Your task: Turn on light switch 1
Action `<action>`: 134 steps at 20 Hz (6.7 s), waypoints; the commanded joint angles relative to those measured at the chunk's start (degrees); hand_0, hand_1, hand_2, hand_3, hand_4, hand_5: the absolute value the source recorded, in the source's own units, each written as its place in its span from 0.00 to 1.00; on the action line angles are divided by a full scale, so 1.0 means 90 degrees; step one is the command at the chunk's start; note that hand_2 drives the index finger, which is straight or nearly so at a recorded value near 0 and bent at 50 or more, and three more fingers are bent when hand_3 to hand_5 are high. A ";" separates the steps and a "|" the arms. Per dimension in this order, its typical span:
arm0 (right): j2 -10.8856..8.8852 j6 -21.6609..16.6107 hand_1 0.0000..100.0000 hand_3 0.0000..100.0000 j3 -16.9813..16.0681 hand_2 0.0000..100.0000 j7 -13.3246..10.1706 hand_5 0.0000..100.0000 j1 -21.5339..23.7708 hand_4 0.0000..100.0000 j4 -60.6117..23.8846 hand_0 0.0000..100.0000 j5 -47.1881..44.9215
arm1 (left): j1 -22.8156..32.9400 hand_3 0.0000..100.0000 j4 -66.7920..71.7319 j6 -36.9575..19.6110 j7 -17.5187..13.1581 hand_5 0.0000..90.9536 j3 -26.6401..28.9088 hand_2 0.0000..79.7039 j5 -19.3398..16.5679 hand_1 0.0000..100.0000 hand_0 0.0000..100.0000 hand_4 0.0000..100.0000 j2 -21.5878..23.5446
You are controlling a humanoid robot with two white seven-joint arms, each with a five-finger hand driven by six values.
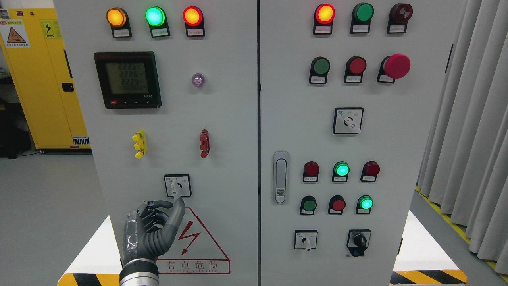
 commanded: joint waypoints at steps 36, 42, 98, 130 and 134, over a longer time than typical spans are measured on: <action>0.0000 0.0002 0.50 0.00 0.0000 0.04 -0.0006 0.00 0.0000 0.00 0.0000 0.00 0.0000 | -0.0437 0.87 0.0309 0.0273 0.0078 0.88 -0.0028 0.70 -0.0152 0.64 0.25 0.83 -0.0202; 0.0000 0.0002 0.50 0.00 0.0000 0.04 0.0003 0.00 0.0000 0.00 0.0000 0.00 0.0000 | -0.0476 0.88 0.0309 0.0273 0.0078 0.88 -0.0038 0.70 -0.0161 0.64 0.25 0.83 -0.0212; 0.0000 0.0002 0.50 0.00 0.0000 0.04 -0.0006 0.00 0.0000 0.00 0.0000 0.00 0.0000 | -0.0573 0.89 0.0417 0.0263 0.0273 0.88 -0.0135 0.72 -0.0103 0.55 0.47 0.84 -0.0232; 0.0000 0.0002 0.50 0.00 0.0000 0.04 0.0003 0.00 0.0000 0.00 0.0000 0.00 0.0000 | -0.0486 0.88 0.0378 0.0195 0.0283 0.87 -0.0135 0.76 -0.0064 0.52 0.11 0.84 -0.0222; 0.0000 0.0002 0.50 0.00 0.0000 0.04 -0.0006 0.00 0.0000 0.00 0.0000 0.00 0.0000 | -0.0456 0.88 0.0368 0.0185 0.0283 0.87 -0.0135 0.77 -0.0054 0.52 0.09 0.84 -0.0222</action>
